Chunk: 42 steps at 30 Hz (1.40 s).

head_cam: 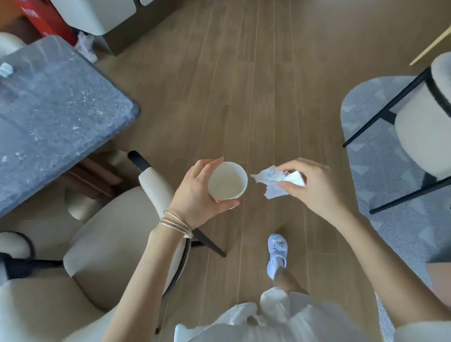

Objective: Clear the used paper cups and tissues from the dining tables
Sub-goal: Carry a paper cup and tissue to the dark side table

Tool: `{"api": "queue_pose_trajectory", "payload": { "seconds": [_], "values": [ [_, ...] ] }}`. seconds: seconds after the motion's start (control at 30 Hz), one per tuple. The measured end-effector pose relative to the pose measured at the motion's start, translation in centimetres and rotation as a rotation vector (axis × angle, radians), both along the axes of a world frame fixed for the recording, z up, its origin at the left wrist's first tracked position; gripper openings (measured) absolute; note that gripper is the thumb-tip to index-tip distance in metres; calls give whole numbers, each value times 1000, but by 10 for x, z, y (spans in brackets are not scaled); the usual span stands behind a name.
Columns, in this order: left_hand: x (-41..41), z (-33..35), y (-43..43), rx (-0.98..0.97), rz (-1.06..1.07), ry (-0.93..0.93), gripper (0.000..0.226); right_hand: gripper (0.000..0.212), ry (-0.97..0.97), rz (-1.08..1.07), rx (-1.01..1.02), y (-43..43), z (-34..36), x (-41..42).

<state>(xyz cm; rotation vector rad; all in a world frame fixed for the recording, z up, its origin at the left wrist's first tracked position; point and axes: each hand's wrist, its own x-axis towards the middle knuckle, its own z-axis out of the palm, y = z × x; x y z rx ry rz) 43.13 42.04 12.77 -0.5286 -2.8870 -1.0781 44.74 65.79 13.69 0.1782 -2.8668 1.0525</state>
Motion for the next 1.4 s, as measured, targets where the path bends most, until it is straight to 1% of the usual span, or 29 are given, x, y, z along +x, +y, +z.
{"api": "queue_pose_trajectory", "payload": {
  "seconds": [0.33,0.5,0.67,0.83,1.1,1.23,1.4],
  "values": [
    [-169,13,100,25,82,14,89,21,19,90,-1,101,19,-199],
    [-242,12,123,16,100,29,88,22,37,98,-5,126,17,-280],
    [-324,-2,127,0,104,31,87,21,7,121,-5,129,5,-363],
    [-426,-13,121,-9,92,23,86,20,3,112,-15,127,3,-461],
    [-605,9,100,-9,74,49,87,21,52,35,-22,112,23,-626],
    [-674,11,97,-13,84,67,88,21,56,18,-34,110,23,-693],
    [-753,-6,104,-16,92,43,89,22,21,47,-42,118,9,-776]
  ]
}}
